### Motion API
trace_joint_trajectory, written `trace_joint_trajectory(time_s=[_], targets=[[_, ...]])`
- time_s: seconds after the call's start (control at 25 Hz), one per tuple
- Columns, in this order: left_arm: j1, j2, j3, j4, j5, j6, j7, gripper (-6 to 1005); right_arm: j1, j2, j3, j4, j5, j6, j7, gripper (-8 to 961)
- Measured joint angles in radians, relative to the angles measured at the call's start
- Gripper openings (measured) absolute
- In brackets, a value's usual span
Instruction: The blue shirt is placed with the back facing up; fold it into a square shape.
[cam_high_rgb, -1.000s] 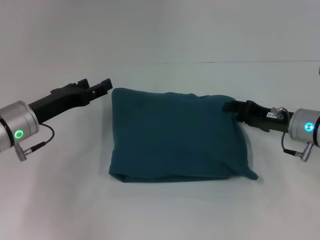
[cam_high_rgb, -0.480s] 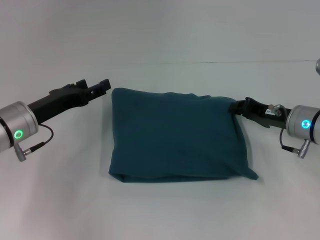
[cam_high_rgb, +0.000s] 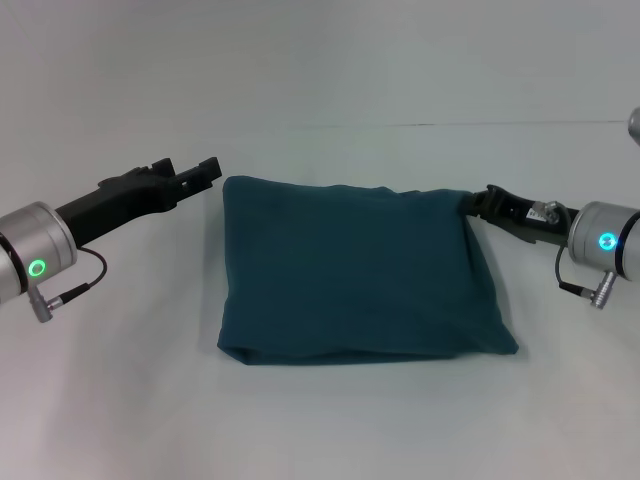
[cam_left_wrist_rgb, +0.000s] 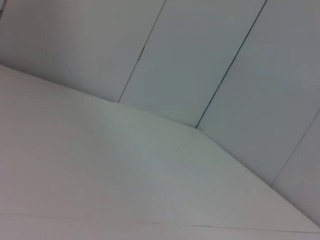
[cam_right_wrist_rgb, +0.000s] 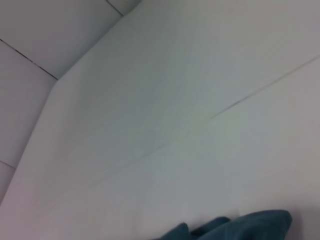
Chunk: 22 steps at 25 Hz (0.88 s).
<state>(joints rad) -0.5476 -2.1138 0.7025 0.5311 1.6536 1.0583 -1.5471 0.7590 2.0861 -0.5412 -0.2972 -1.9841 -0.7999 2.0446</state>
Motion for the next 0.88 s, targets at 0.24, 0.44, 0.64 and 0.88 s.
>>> trace_joint_trajectory(time_s=[0.24, 0.44, 0.64, 0.88], targets=[[0.0, 0.0, -0.001, -0.002, 0.0, 0.0, -0.002, 888, 0.013, -0.004, 0.0, -0.027, 0.011, -0.005, -0.01, -1], [0.001, -0.002, -0.003, -0.003, 0.0, -0.011, -0.002, 888, 0.023, -0.009, -0.008, -0.05, 0.011, -0.011, -0.017, 0], [0.004, -0.004, -0.003, -0.004, -0.002, -0.014, -0.002, 887, 0.03, -0.014, -0.016, -0.044, 0.008, -0.012, -0.017, 0], [0.005, -0.008, -0.003, -0.004, -0.005, -0.028, -0.002, 887, 0.03, -0.009, -0.039, -0.042, 0.006, -0.003, -0.017, 1]])
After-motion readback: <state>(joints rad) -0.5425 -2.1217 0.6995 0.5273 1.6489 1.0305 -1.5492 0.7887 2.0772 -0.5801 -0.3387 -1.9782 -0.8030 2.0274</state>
